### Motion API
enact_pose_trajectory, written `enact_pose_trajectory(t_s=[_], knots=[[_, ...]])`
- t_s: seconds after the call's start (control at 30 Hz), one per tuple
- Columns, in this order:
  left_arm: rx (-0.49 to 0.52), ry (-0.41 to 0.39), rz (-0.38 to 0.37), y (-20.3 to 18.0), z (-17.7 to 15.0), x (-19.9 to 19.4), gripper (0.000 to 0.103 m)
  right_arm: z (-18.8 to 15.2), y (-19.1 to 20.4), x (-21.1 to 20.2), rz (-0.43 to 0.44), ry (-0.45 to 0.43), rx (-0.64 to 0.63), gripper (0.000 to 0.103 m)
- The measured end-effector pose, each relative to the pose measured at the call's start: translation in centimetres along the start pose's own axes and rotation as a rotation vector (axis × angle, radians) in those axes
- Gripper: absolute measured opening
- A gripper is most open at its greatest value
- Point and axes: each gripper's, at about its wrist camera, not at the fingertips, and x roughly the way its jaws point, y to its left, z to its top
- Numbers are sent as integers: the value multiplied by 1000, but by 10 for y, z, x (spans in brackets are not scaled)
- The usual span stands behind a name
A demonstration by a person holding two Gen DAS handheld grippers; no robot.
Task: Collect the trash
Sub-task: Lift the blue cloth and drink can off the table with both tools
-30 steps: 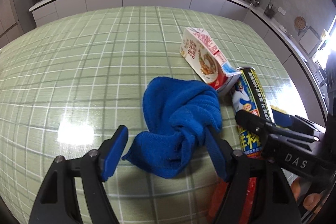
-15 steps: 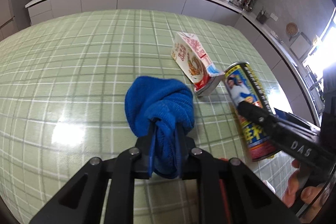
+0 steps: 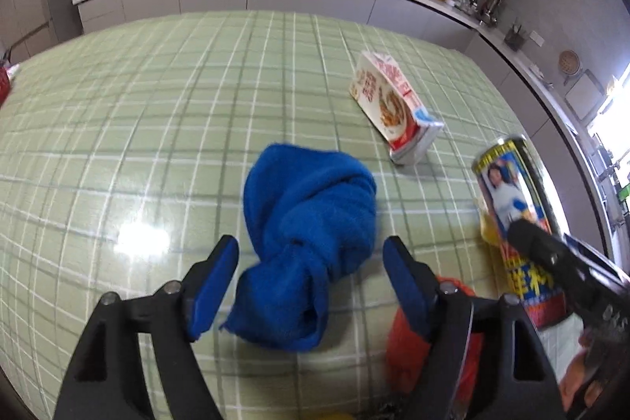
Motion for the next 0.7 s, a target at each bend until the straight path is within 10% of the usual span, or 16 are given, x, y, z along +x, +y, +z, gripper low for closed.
enact_pose_trajectory(t_s=[0.1, 0.17, 0.27, 0.7], knots=[[23, 10, -6, -4, 5, 10, 74, -2, -2, -2, -3, -2, 3, 57], [24, 19, -24, -3, 4, 15, 45, -4, -2, -4, -5, -4, 6, 58], [32, -13, -10, -5, 1, 8, 36, -3, -1, -6, -8, -9, 8, 58], [91, -108, -69, -18, -14, -49, 26, -15, -1, -26, -21, -44, 28, 58]])
